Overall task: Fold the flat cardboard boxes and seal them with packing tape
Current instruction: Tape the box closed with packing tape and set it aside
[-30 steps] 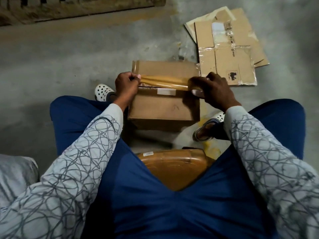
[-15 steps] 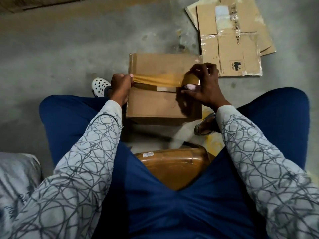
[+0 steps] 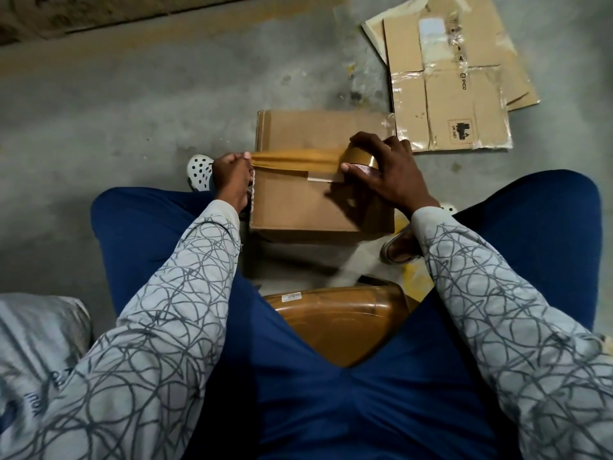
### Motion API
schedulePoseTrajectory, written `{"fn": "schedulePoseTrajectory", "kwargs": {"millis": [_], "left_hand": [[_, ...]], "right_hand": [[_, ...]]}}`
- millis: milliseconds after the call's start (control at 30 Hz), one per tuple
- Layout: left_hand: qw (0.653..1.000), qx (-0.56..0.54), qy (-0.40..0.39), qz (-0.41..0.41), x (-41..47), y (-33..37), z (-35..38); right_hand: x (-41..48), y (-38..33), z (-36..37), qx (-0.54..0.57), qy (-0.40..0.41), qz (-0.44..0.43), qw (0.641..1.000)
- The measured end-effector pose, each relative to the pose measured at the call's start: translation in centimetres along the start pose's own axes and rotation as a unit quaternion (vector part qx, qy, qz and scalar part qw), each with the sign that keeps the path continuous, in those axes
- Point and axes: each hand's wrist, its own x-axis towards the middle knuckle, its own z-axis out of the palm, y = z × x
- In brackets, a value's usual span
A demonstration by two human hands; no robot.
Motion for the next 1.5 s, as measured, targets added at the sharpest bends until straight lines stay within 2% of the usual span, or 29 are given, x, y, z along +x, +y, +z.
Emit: {"fn": "schedulePoseTrajectory", "kwargs": {"millis": [300,500,633,800,900,967,1033,1100,1167,1233,1367,1433,1500], "left_hand": [[0.998,-0.032,0.043,-0.016,0.4,-0.4,0.3],[0.994,-0.065,0.049,-0.074,1.4,-0.7,0.1],[0.993,-0.040,0.040,-0.101,2.6,-1.5,0.0],[0.994,0.064,0.083,-0.031,1.9,-1.9,0.9],[0.994,0.060,0.045,-0.081,1.2,-1.8,1.0],[0.991,0.073,0.054,-0.103,0.7,-1.4,0.7],[0.985,0.118,0.117,-0.043,0.2,-0.5,0.5],[0.980,0.150,0.131,0.029,-1.5,0.4,0.8],[0.984,0.159,0.054,0.066,-3.3,0.6,1.9],[0.973,0.211,-0.004,0.091,-4.2,0.2,2.7],[0.955,0.293,-0.005,0.039,-3.8,0.2,2.0],[0.939,0.325,0.001,0.110,-4.5,-0.1,2.3],[0.899,0.380,-0.059,0.211,-5.6,-1.0,2.9]], "right_hand": [[0.0,-1.5,0.5,-0.008,-0.007,0.005,1.000],[0.3,-2.2,1.0,-0.029,-0.015,0.004,0.999],[0.4,-2.3,1.4,-0.025,-0.008,0.012,1.000],[0.5,-2.0,1.5,-0.013,-0.020,0.006,1.000],[0.6,-1.6,1.7,-0.002,-0.027,0.004,1.000],[0.8,-1.5,1.8,0.002,-0.027,0.001,1.000],[1.0,-1.4,1.9,0.004,-0.025,-0.003,1.000],[1.1,-1.4,2.0,0.011,-0.019,-0.005,1.000],[1.2,-1.6,2.1,0.020,-0.012,-0.001,1.000],[1.2,-1.8,2.1,0.029,-0.009,0.000,1.000],[1.0,-1.9,2.1,0.030,-0.009,-0.006,0.999],[0.8,-2.1,2.0,0.012,-0.002,0.003,1.000],[0.7,-2.5,2.0,-0.021,0.012,0.005,1.000]]}}
